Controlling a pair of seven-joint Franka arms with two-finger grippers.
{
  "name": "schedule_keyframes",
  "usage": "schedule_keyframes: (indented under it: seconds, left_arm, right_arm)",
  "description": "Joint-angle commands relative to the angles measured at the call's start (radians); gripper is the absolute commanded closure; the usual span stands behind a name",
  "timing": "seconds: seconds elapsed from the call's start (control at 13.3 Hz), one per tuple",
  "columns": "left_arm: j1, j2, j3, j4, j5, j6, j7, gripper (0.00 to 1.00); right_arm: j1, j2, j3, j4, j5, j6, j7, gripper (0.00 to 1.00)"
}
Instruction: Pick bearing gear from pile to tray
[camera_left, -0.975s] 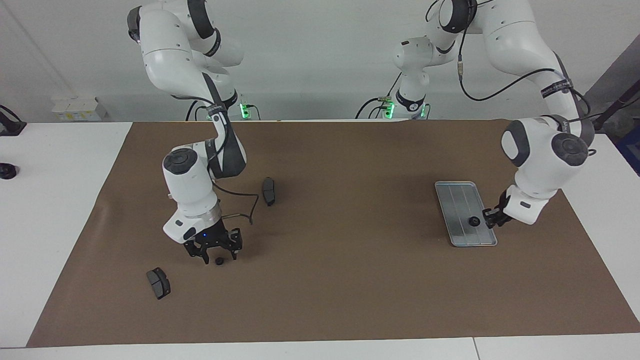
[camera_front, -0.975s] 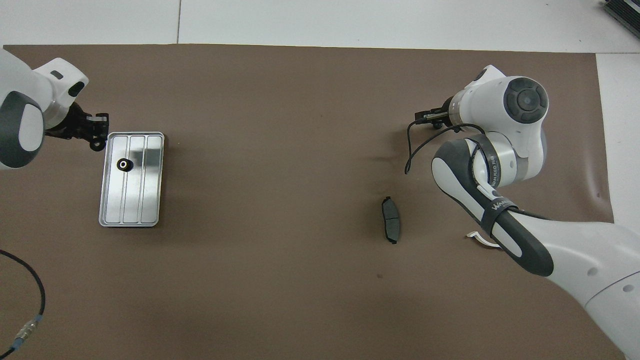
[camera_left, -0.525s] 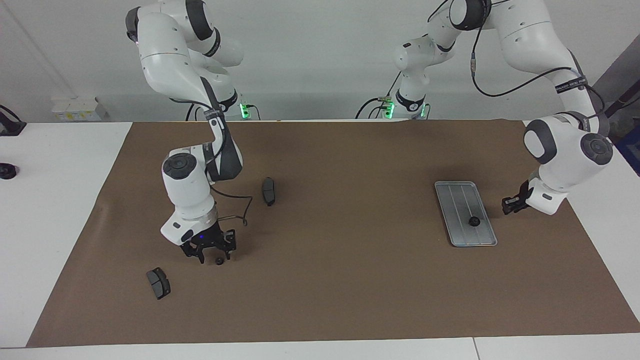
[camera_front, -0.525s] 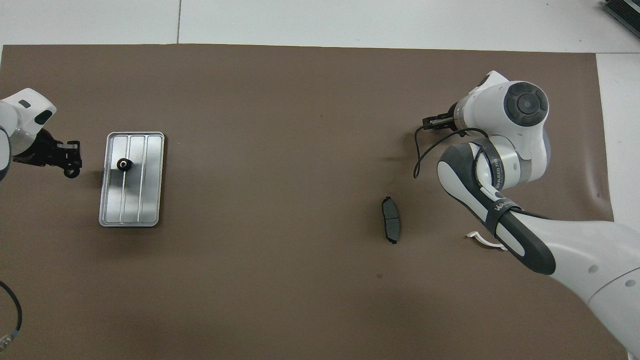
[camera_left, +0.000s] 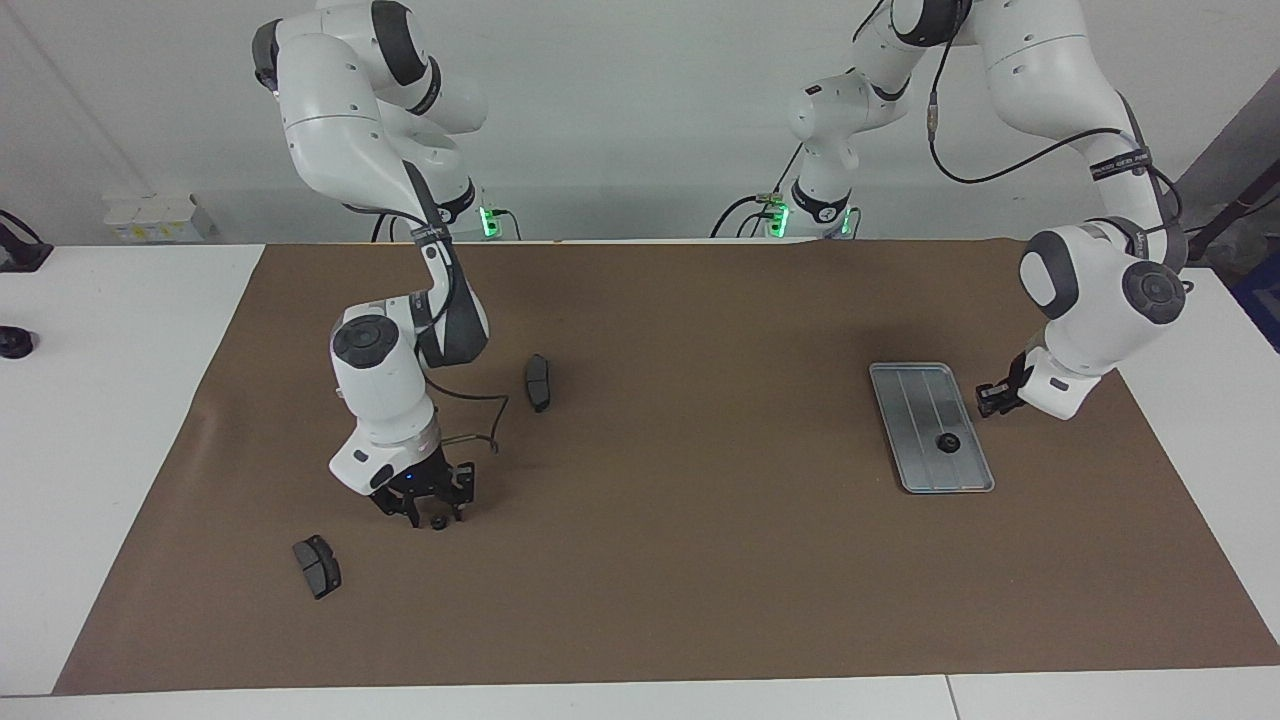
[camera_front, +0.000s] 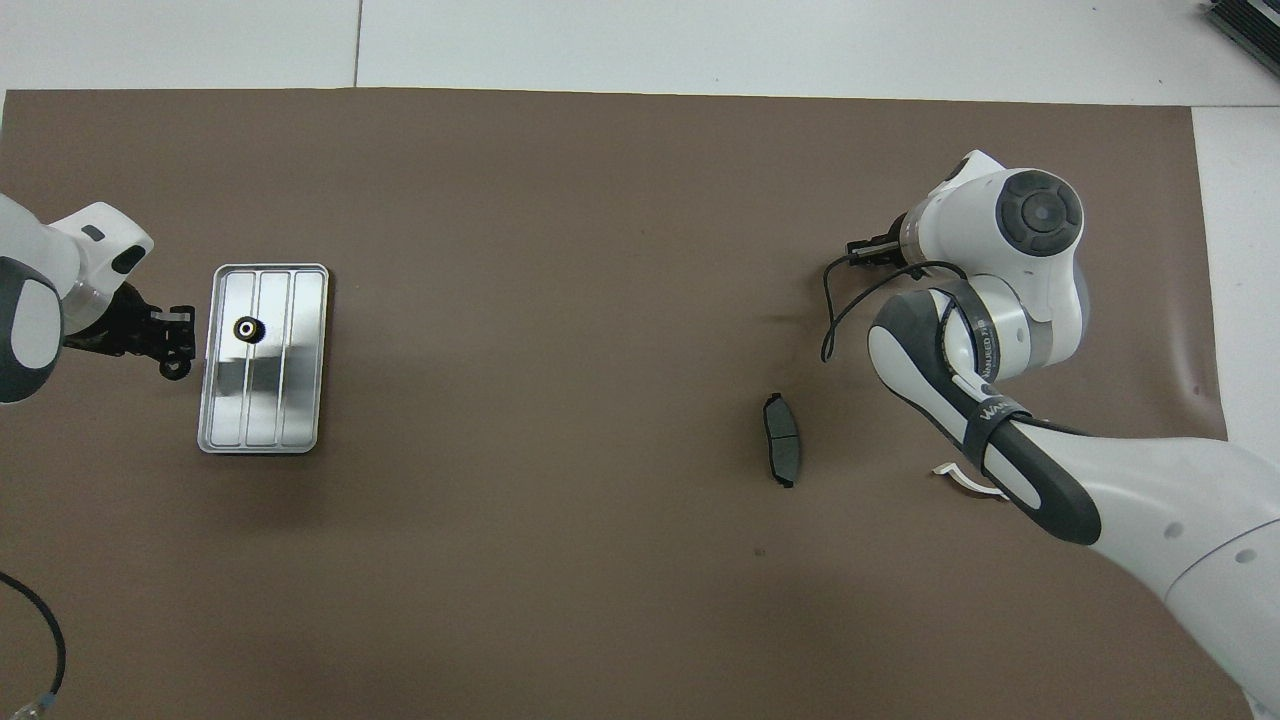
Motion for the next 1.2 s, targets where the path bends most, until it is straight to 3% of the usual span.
schedule_keyframes:
  seconds: [0.0, 0.3, 0.45, 0.53, 0.67, 0.75, 0.82, 1.12]
  left_arm:
    - [-0.023, -0.066, 0.010, -0.122, -0.010, 0.070, -0.032, 1.00]
    - [-0.046, -0.098, 0.009, -0.239, -0.010, 0.179, -0.075, 1.00]
    - [-0.047, -0.109, 0.009, -0.264, -0.010, 0.179, -0.078, 1.00]
    - [-0.057, -0.111, 0.009, -0.265, -0.011, 0.177, -0.083, 0.91]
    - [-0.060, -0.111, 0.009, -0.262, -0.010, 0.179, -0.086, 0.23]
    - [-0.060, -0.111, 0.009, -0.252, -0.010, 0.180, -0.080, 0.09]
    - [-0.058, -0.111, 0.009, -0.239, -0.010, 0.183, -0.072, 0.00]
    - [-0.104, -0.102, 0.009, -0.124, -0.057, 0.157, -0.101, 0.00]
  right_arm:
    - [-0.008, 0.005, 0.007, -0.001, -0.020, 0.040, -0.011, 0.55]
    - [0.006, 0.005, 0.007, -0.008, -0.020, 0.049, 0.012, 0.80]
    - [0.004, 0.005, 0.007, -0.017, -0.020, 0.052, 0.020, 0.85]
    - [0.004, 0.005, 0.009, -0.014, -0.020, 0.052, 0.022, 0.92]
    - [0.021, -0.009, 0.010, -0.007, -0.018, 0.043, 0.023, 1.00]
    - [0.040, -0.035, 0.010, -0.008, -0.017, 0.032, 0.023, 1.00]
    - [0.064, -0.053, 0.012, -0.008, -0.017, 0.017, 0.026, 1.00]
    - [0.240, -0.090, 0.010, 0.018, -0.017, -0.061, 0.278, 1.00]
